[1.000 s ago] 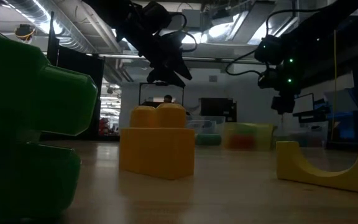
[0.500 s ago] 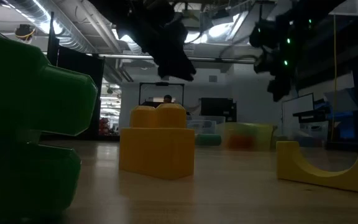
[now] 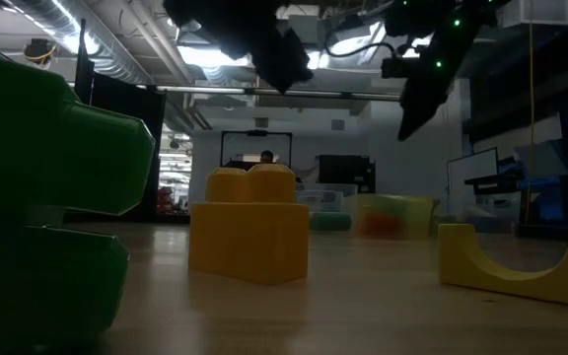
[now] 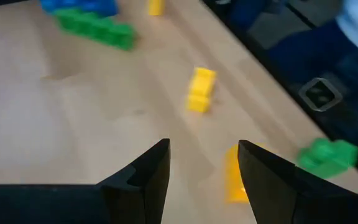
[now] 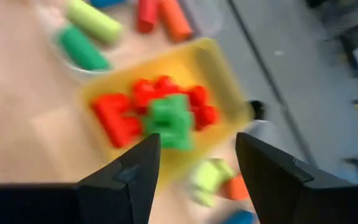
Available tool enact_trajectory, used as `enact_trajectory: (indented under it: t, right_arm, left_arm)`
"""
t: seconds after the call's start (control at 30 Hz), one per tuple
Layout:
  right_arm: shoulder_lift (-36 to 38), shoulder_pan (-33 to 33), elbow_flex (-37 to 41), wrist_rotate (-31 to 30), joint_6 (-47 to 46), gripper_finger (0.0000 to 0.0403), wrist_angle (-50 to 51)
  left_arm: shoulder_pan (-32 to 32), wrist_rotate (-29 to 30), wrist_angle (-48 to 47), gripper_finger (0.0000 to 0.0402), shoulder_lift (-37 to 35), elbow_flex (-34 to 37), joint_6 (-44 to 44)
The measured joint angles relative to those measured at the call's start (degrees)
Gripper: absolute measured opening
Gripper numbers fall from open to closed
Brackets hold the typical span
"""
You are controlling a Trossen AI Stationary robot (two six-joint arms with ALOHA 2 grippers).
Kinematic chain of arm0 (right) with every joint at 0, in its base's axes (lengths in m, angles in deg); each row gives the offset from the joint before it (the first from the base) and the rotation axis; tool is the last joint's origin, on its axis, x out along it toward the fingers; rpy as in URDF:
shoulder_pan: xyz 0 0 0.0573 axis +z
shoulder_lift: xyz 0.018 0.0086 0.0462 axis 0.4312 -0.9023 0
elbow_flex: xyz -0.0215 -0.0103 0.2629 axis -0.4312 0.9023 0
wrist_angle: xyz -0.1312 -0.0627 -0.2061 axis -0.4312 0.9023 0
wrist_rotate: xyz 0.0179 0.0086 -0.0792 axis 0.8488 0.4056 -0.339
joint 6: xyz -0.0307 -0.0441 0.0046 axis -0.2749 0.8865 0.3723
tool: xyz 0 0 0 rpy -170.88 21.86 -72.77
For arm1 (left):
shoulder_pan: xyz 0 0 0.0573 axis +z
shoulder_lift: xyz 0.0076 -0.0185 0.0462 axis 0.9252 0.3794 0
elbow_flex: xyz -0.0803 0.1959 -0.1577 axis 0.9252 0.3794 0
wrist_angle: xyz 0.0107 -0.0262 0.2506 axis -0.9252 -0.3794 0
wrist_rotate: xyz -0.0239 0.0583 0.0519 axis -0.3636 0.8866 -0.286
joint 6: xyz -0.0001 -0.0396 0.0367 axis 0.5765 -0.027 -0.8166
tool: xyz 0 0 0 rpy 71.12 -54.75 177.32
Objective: Sort blocks by size
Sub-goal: Put the yellow 2 stud game piece into the blue bin
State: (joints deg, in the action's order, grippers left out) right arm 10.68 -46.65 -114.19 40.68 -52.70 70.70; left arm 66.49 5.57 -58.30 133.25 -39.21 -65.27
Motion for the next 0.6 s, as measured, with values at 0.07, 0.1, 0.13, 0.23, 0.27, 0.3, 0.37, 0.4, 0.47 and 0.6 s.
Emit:
enact_trajectory:
  t: [0.07,0.1,0.13,0.23,0.27,0.3,0.37,0.4,0.47,0.6]
  right_arm:
    - [0.0,1.99,0.0,2.64,-3.0,0.0212,0.12]
    - [0.0,2.95,0.0,4.03,-4.6,0.0212,0.12]
    - [0.0,3.96,0.0,5.28,-6.11,0.0212,0.1]
    - [0.0,7.4,0.0,8.47,-10.41,0.0212,0.13]
    - [0.0,8.57,0.0,9.22,-11.66,0.0212,0.12]
    - [0.0,9.78,0.0,9.68,-12.84,0.0212,0.11]
    - [0.0,12.48,0.0,10.52,-15.4,0.0212,0.11]
    - [0.0,13.75,0.0,10.63,-16.6,0.0212,0.12]
    - [0.0,16.62,0.0,10.65,-19.37,0.0211,0.1]
    - [0.0,22.36,0.0,10.66,-25.16,0.0211,0.08]
  left_arm:
    - [-2.6,0.22,0.01,0.0173,0.0,0.0,0.13]
    - [-3.83,0.88,0.01,0.0172,0.0,0.0,0.21]
    - [-5.27,2.35,0.0,0.0173,0.0,0.0,0.27]
    - [-9.07,10.05,0.41,0.0173,0.02,0.02,3.12]
    - [-10.18,13.35,1.05,0.0173,0.02,0.02,4.58]
    - [-11.27,16.36,1.77,0.0176,0.02,0.02,6.2]
    - [-13.28,22.69,2.87,0.0184,0.02,0.02,8.84]
    - [-14.22,25.99,3.7,0.0188,0.11,0.02,9.89]
    - [-15.5,29.75,5.36,0.0195,0.8,0.02,11.25]
    - [-16.83,28.84,4.38,0.0199,1.95,0.02,15.39]
